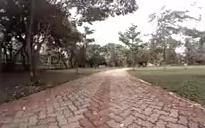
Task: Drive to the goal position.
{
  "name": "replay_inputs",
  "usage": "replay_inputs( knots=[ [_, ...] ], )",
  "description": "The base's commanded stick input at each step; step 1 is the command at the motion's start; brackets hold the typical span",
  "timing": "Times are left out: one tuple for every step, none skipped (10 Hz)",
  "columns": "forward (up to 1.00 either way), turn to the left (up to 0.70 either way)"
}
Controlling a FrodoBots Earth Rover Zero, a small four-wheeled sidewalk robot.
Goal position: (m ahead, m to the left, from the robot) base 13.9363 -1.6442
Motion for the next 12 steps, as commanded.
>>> replay_inputs(
  knots=[
    [0.70, 0.01],
    [0.70, 0.01],
    [0.70, 0.01],
    [0.70, 0.01],
    [0.70, 0.01],
    [0.70, 0.01],
    [0.70, 0.01],
    [0.70, 0.01],
    [0.70, 0.01],
    [0.70, 0.01],
    [0.70, 0.01],
    [0.70, 0.01]
  ],
)
